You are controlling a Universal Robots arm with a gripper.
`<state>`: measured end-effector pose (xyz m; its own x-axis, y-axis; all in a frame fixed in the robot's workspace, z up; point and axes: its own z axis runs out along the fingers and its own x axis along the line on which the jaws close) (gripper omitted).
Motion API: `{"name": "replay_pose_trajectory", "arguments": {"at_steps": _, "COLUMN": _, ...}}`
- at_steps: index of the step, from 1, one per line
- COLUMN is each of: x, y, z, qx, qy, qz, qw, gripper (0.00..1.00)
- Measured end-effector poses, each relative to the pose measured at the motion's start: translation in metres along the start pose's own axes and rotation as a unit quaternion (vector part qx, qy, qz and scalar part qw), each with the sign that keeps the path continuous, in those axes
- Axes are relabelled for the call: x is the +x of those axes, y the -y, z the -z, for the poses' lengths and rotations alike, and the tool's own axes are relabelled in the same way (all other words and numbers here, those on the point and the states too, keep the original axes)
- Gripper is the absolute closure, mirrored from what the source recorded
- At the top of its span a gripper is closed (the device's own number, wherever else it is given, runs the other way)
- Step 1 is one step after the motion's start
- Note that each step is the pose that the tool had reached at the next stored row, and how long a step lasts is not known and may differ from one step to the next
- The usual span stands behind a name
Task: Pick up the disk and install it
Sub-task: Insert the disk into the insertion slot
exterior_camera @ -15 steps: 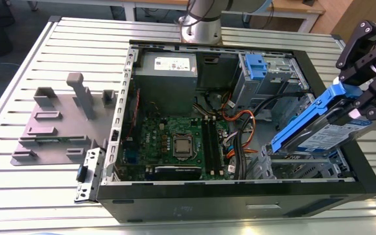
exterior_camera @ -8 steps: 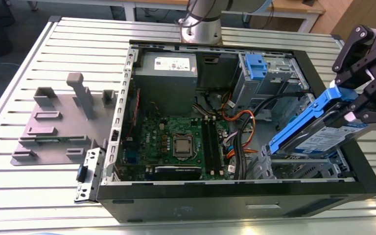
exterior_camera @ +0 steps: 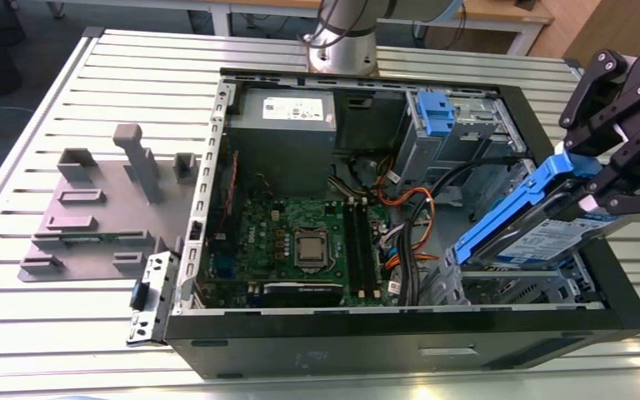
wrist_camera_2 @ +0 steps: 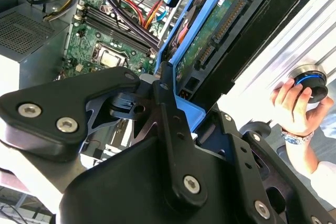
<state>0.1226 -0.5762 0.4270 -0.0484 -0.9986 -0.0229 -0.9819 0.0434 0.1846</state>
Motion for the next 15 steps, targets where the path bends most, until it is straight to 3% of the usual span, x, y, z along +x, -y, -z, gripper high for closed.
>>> {"name": "replay_pose_trajectory", "arguments": {"at_steps": 15, "x": 0.0004, "y": -0.0011, "z": -0.0100, "qx": 0.0000, "qy": 0.0000, "qz": 0.000, "qw": 1.00000, "gripper": 0.63}}
